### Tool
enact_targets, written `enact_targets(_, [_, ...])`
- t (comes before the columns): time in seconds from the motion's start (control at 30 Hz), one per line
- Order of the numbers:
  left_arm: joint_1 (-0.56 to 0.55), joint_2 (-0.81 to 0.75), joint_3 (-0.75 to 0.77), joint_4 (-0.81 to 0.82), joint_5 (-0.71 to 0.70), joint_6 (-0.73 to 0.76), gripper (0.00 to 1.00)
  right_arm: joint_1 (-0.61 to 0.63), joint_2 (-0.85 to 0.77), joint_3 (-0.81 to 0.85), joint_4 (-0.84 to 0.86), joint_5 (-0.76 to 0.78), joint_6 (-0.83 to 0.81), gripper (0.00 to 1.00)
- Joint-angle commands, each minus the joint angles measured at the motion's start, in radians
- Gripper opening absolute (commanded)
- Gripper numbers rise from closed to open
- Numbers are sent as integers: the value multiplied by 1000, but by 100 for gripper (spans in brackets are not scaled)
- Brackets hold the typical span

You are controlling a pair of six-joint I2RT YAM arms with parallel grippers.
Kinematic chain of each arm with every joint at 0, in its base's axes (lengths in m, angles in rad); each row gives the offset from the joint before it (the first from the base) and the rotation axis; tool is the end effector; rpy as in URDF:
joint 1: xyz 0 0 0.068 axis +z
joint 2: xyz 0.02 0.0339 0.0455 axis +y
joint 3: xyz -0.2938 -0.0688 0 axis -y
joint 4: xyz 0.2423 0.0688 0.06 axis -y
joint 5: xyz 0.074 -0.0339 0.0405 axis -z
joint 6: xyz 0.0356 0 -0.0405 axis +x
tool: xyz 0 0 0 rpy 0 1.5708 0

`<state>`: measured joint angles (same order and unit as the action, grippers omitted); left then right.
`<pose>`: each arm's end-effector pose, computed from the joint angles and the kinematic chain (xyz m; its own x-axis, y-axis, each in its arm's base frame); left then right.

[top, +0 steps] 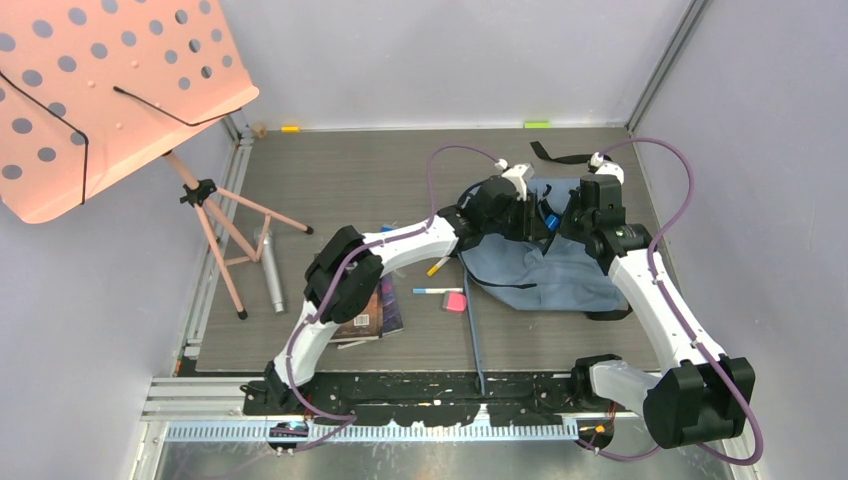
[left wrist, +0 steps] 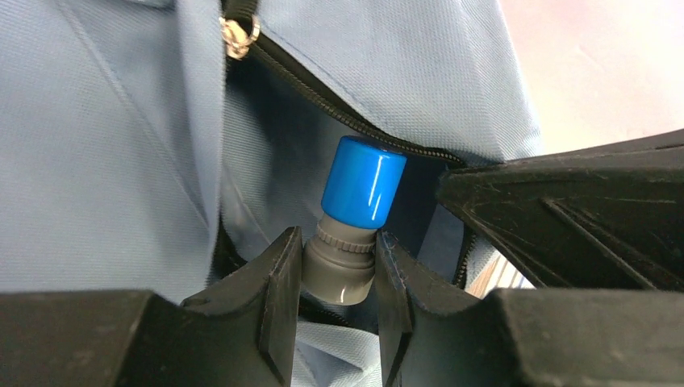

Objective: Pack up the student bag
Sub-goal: Place the stationery in the student bag, then pick up the stationery from the center of the board.

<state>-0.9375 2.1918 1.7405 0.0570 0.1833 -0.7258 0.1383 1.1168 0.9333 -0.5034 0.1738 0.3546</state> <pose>0.3119 -0.4357 0.2589 -0.7622 -0.0646 -0.6441 0.5164 0.5393 -0.6652 0.2234 0.0249 0.3232 -0.5902 0.2631 -0.7632 0.2149 0.9625 0.1656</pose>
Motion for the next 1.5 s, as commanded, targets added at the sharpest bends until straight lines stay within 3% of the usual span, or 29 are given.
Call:
enact_targets(0.0, [-23, 11, 64, 17, -9, 10, 22, 7, -31, 29, 26, 1, 2, 1])
enact_targets(0.17, [-23, 5, 65, -11, -25, 25, 47, 7, -33, 29, 26, 3, 2, 1])
enact_targets(0.3, [-24, 1, 63, -13, -24, 38, 58, 7, -29, 30, 25, 3, 1, 1])
enact_targets(0.5, [-24, -38, 20, 11, -38, 76, 60, 8, -32, 32, 20, 10, 1, 0])
enact_targets(0.63, [-24, -183, -179, 181, -70, 163, 63, 8, -43, 32, 16, 9, 0, 1])
enact_targets(0.77, [-24, -353, -335, 185, -104, 300, 70, 7, -47, 32, 13, 2, -1, 1])
enact_targets(0.97, [-19, -592, -446, -66, -118, 528, 84, 7, -49, 22, 15, 8, -2, 0])
enact_targets(1.13, [0, -688, -416, -442, 20, 770, 86, 7, -52, 21, 15, 13, -6, 0])
enact_targets(1.27, [22, -733, -445, -652, 68, 908, 86, 7, -53, 21, 15, 12, -8, 1])
enact_targets(1.47, [23, -737, -571, -664, 113, 966, 84, 7, -56, 20, 15, 8, -8, 1])
